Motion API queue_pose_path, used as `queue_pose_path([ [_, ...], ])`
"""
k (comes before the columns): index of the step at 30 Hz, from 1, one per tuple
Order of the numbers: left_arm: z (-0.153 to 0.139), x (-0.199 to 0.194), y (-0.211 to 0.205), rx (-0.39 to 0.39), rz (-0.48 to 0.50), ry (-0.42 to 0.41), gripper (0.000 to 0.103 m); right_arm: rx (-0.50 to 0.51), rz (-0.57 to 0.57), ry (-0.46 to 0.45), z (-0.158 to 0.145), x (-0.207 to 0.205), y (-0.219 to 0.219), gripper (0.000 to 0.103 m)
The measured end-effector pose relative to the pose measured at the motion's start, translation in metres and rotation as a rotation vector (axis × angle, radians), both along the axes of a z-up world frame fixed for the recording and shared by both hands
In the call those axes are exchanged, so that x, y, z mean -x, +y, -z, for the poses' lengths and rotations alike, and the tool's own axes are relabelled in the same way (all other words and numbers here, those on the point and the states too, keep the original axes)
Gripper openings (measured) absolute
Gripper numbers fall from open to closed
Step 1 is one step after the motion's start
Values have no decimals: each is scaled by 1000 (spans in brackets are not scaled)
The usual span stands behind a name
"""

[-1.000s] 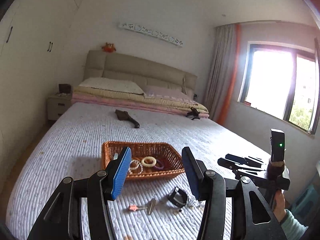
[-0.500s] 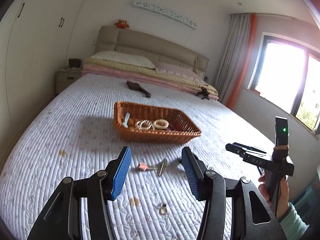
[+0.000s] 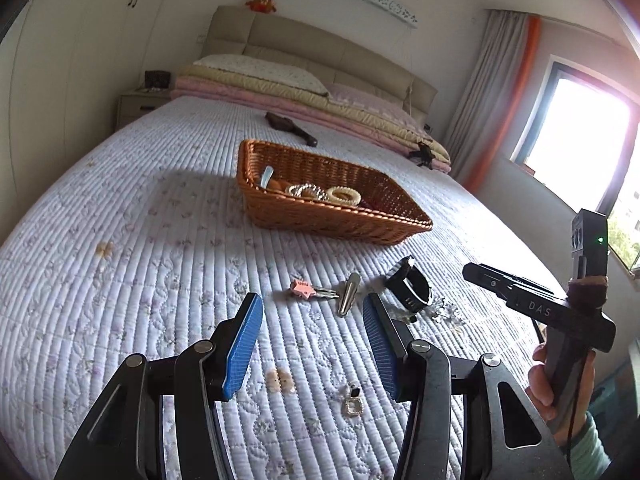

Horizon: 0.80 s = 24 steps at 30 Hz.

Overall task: Organize jewelry
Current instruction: 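Close the right tool on the black watch while the left tool closes on the pink-tagged keys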

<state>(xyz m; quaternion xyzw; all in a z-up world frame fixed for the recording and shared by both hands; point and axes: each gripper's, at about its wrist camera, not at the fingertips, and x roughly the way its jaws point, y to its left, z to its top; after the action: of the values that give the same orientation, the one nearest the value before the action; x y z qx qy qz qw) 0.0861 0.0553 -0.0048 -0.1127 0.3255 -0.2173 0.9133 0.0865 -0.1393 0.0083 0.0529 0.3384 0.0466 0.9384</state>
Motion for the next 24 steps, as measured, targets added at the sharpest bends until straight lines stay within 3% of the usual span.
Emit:
queue_pose_path([
  [4,14,-30,-8,-28,9,94,53,3,25,33,10,-19,-3,47],
  [7,24,-50,-15,-3,33,155,53,4,42,56,17,-30,-8,47],
  [10,24,-62,-26,-70,70,140,53,4,47,76,24,-40,-11,47],
  [14,22,-88,-42,-194,194,129,53,3,43,83,30,-45,-13,47],
  [18,32,-110,-57,-196,327,181,53,-14,51,96,36,-50,-16,47],
  [24,46,-104,-73,-236,397,222,52,-23,57,111,41,-53,-20,47],
])
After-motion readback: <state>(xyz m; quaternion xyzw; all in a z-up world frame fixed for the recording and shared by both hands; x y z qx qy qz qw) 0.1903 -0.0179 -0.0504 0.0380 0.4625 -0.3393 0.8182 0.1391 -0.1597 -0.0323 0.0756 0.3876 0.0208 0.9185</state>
